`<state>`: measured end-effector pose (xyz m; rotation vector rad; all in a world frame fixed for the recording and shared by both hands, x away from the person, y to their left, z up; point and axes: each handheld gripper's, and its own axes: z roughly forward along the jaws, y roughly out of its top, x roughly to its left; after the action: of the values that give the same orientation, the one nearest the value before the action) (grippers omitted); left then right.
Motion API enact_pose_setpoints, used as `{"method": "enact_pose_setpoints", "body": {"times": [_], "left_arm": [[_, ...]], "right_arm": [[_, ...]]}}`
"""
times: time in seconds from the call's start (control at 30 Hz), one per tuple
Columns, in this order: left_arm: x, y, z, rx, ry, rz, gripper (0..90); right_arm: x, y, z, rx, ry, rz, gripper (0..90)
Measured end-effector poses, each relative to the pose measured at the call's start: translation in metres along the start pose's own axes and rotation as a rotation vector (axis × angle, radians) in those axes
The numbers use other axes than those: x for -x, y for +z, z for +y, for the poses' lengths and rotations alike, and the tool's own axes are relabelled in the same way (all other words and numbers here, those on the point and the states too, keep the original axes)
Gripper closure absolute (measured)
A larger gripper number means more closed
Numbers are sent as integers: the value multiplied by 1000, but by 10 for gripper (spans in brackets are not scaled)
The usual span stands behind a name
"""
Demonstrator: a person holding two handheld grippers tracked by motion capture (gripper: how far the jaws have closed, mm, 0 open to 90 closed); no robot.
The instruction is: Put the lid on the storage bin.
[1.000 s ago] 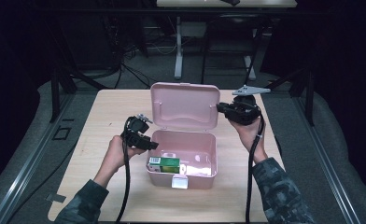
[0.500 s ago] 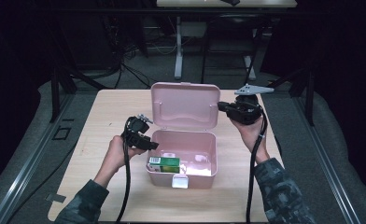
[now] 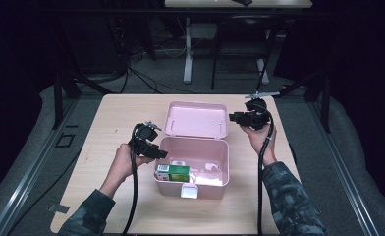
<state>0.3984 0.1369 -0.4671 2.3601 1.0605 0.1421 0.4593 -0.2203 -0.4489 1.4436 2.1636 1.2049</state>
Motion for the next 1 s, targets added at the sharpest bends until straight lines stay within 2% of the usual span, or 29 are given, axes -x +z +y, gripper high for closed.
{"method": "enact_pose_setpoints", "body": {"times": [0.13,0.23,0.47,0.57,0.9,1.0], "left_arm": [[-1,0,0,-1,-4,-4,590],[0,1,0,-2,-2,3,590],[1,6,-1,-22,11,8,591],[1,6,-1,-25,13,10,592],[2,6,-1,-26,16,15,594],[4,8,-1,-27,22,21,576]], "right_arm": [[5,20,-2,-28,39,7,683],[5,32,1,-61,42,-13,689],[14,62,4,-108,92,-42,684],[18,69,4,-114,140,-20,677],[18,76,5,-132,148,-34,692],[13,76,8,-129,125,-42,720]]}}
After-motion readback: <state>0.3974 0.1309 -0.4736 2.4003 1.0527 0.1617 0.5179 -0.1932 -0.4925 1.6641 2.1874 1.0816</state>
